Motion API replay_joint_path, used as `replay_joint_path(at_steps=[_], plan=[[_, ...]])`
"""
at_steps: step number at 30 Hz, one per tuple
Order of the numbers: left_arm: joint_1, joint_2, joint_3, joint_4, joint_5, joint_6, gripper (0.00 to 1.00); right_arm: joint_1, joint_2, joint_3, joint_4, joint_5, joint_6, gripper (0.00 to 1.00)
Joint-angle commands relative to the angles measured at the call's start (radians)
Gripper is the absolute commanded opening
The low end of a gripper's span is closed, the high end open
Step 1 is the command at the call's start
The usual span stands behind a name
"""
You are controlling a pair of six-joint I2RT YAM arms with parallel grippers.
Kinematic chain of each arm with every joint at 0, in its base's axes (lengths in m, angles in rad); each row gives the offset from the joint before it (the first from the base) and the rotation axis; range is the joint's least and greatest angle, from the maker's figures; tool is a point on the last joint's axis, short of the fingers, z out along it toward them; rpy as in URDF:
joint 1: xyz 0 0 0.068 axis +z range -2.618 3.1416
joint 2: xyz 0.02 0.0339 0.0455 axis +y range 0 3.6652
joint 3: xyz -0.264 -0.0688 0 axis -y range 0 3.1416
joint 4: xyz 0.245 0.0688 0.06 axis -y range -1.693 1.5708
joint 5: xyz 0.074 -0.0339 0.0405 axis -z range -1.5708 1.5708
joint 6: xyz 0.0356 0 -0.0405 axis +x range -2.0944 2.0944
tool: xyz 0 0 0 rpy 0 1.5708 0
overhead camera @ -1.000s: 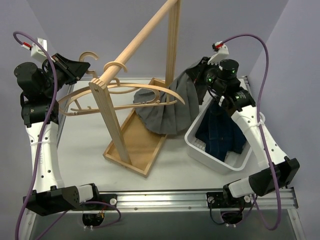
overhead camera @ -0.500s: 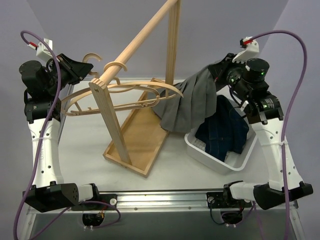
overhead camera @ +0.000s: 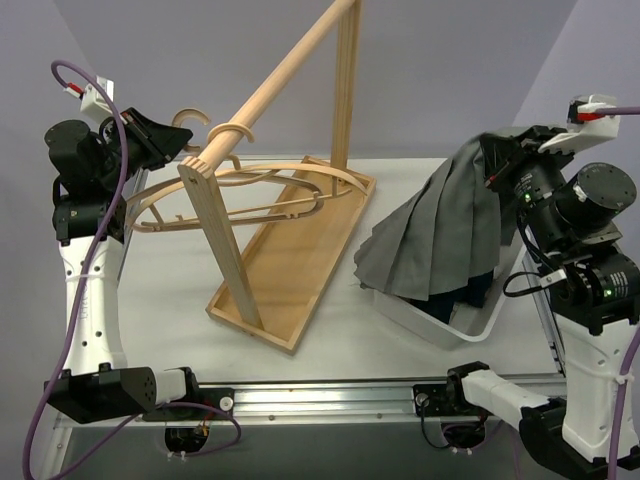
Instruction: Remove the skirt from the hanger
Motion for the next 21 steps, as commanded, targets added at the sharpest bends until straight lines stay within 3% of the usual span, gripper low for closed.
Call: replay_joint_path(at_steps=[1,6,15,21], plan=[[-0.013,0.005,0.060,0.013,-0.017,0.015,0.02,-0.008,-0.014,0.025,0.040,0.059,-0.047,0.00],[-0.027,0.009,0.058,0.014,-0.028,0.020,0.02,-0.008,-0.012,0.088,0.085,0.076,-0.076,0.00],[-0.036,0.017,0.078,-0.007,-0.042,0.033,0.02,-0.009,0.097,0.317,0.094,0.280,-0.212,0.00],[-0.045,0.031,0.104,-0.020,-0.053,0.038,0.02,-0.006,0.141,0.441,0.082,0.307,-0.277,0.00]])
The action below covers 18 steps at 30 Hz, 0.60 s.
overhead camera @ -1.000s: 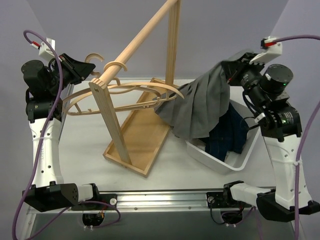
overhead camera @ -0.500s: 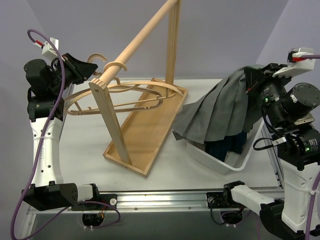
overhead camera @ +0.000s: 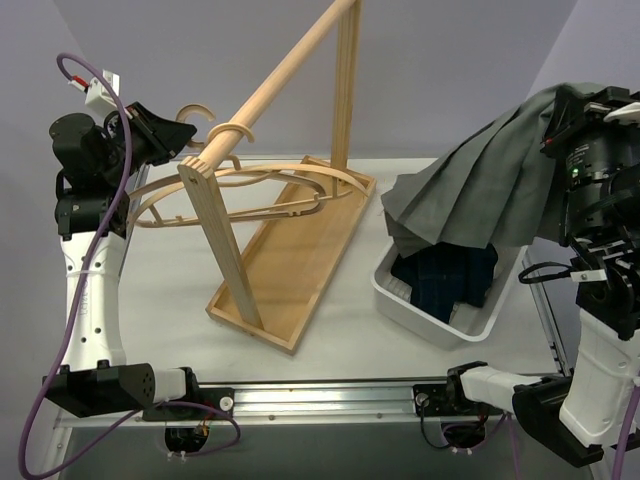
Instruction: Remove the skirt from the hanger
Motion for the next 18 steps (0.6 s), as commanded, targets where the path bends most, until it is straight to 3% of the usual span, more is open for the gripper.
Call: replay_joint_path(at_steps=[1,4,10,18], plan=[[-0.010,0.005,0.055,0.011,-0.023,0.011,0.02,-0.006,0.016,0.077,0.084,0.049,-0.071,0.00],[-0.023,0.009,0.059,0.008,-0.033,0.015,0.02,-0.006,0.001,0.045,0.086,0.052,-0.075,0.00],[-0.043,0.011,0.053,0.006,-0.045,0.022,0.02,-0.006,-0.077,-0.219,0.126,0.078,-0.074,0.00],[-0.049,0.005,0.042,0.004,-0.053,0.029,0.02,-0.006,-0.157,-0.518,0.126,0.012,0.050,0.00]])
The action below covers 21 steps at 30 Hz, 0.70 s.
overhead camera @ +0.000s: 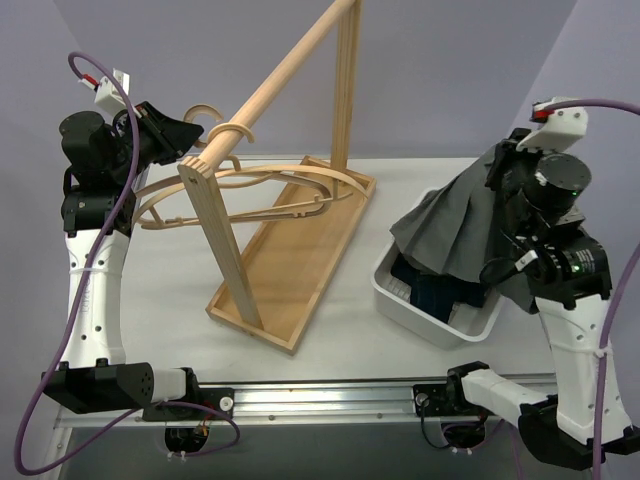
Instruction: Remove the skirt from the hanger
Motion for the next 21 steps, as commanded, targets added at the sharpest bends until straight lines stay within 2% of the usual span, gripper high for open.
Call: replay_joint_path(at_steps=[1,4,9,13,16,21], plan=[[-0.003,-0.012,0.030,0.017,-0.016,0.017,0.02,-0.006,-0.047,-0.108,0.073,-0.023,0.081,0.00],[-0.005,-0.017,0.019,0.023,-0.013,0.017,0.02,-0.006,-0.099,-0.263,0.073,0.007,0.156,0.00],[-0.008,-0.018,0.016,0.029,-0.008,0.014,0.02,-0.006,-0.157,-0.459,0.001,0.145,0.315,0.00],[-0.017,-0.017,0.014,0.034,-0.005,0.014,0.02,-0.009,-0.158,-0.594,-0.083,0.228,0.552,0.00],[-0.022,-0.021,0.013,0.035,-0.004,0.014,0.02,-0.009,-0.103,-0.689,-0.100,0.195,0.656,0.00],[-0.023,-0.032,0.013,0.026,0.006,0.020,0.02,-0.017,0.000,-0.862,0.002,0.114,0.835,0.00]])
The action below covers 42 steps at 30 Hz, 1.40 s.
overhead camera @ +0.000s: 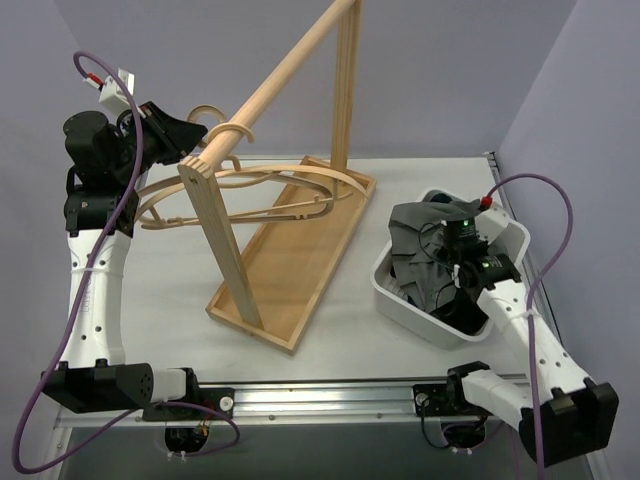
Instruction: Remove the skirt from the hanger
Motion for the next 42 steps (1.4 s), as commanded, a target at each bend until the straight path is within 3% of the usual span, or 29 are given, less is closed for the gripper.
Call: replay_joint_path(at_steps=[1,6,14,15,16,18,20,21,23,24,28,34,42], plan=[[-0.002,-0.036,0.013,0.021,0.012,0.014,0.02,-0.019,0.063,-0.097,0.059,-0.057,0.190,0.00],[-0.002,-0.040,0.013,-0.010,0.026,0.043,0.02,-0.038,0.181,-0.207,0.167,-0.140,0.308,0.00],[-0.002,-0.041,0.004,-0.030,0.014,0.075,0.02,-0.047,0.254,-0.047,-0.071,0.001,0.287,0.01],[-0.002,-0.040,0.004,-0.029,0.014,0.075,0.02,-0.047,0.245,-0.024,-0.086,0.014,0.259,0.08],[-0.002,-0.038,0.004,-0.030,0.012,0.075,0.02,-0.047,0.229,-0.001,-0.103,0.022,0.236,0.25],[-0.002,-0.033,0.011,-0.035,0.011,0.083,0.02,-0.047,0.176,0.056,-0.129,0.022,0.161,0.49],[-0.002,-0.027,0.017,-0.044,0.011,0.092,0.02,-0.047,0.107,0.082,-0.111,-0.016,0.057,0.62],[-0.002,-0.023,0.025,-0.048,0.011,0.095,0.02,-0.047,0.085,0.104,-0.109,-0.034,0.030,0.73],[-0.002,-0.018,0.031,-0.058,0.011,0.100,0.02,-0.045,0.027,0.121,-0.111,-0.094,-0.011,0.82],[-0.002,-0.014,0.037,-0.061,0.007,0.106,0.02,-0.042,0.016,0.140,-0.112,-0.111,-0.054,1.00],[-0.003,-0.001,0.051,-0.064,0.014,0.108,0.02,-0.044,0.023,0.231,-0.140,-0.168,-0.169,1.00],[-0.003,0.020,0.074,-0.059,0.056,0.086,0.02,-0.045,0.076,0.349,-0.024,-0.497,-0.332,0.99],[-0.009,0.072,0.111,-0.058,0.121,0.065,0.02,-0.045,0.149,0.466,0.125,-0.777,-0.384,0.86]])
